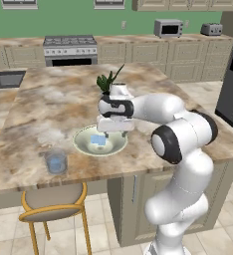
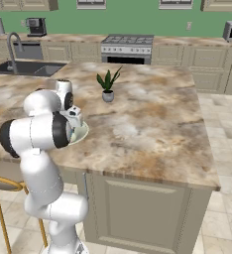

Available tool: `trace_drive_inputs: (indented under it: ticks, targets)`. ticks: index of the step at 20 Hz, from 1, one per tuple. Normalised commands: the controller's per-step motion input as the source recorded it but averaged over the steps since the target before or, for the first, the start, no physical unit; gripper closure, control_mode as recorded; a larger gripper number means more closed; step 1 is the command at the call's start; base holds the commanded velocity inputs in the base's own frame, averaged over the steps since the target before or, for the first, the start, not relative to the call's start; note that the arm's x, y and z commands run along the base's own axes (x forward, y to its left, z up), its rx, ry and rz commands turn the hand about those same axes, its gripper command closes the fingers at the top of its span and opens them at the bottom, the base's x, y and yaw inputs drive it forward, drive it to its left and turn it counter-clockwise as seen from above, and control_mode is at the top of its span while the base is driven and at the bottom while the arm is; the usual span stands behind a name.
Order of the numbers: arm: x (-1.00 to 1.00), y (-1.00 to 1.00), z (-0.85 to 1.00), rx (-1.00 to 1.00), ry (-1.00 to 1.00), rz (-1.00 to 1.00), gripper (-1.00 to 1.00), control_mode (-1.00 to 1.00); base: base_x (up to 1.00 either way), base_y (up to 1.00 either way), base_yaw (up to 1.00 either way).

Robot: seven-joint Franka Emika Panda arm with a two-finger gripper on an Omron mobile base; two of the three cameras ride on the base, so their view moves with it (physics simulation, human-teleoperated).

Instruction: There are four ice cubes in the ice bowl. Place two ice cubes in each glass of water.

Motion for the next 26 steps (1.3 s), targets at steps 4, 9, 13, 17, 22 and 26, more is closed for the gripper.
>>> trace_drive_inputs:
  ticks: [4,9,13,17,22,26]
  targets:
    - [0.78,-0.01,-0.47,0.0,0.1,0.04,-1.0,-1.0,0.0,0.0,0.0]
    - [0.68,0.15,-0.15,0.0,0.01,0.02,-1.0,-1.0,0.0,0.0,0.0]
    - [0.47,0.35,-0.04,0.0,0.0,0.0,-1.0,-1.0,0.0,0.0,0.0]
    - [0.38,0.47,-0.14,-0.02,0.02,-0.01,-1.0,-1.0,0.0,0.0,0.0]
    - [0.29,0.19,-0.2,-0.06,0.0,-0.03,-1.0,-1.0,0.0,0.0,0.0]
    - [0.01,-0.18,-0.3,-0.1,0.01,-0.01,-1.0,-1.0,0.0,0.0,0.0]
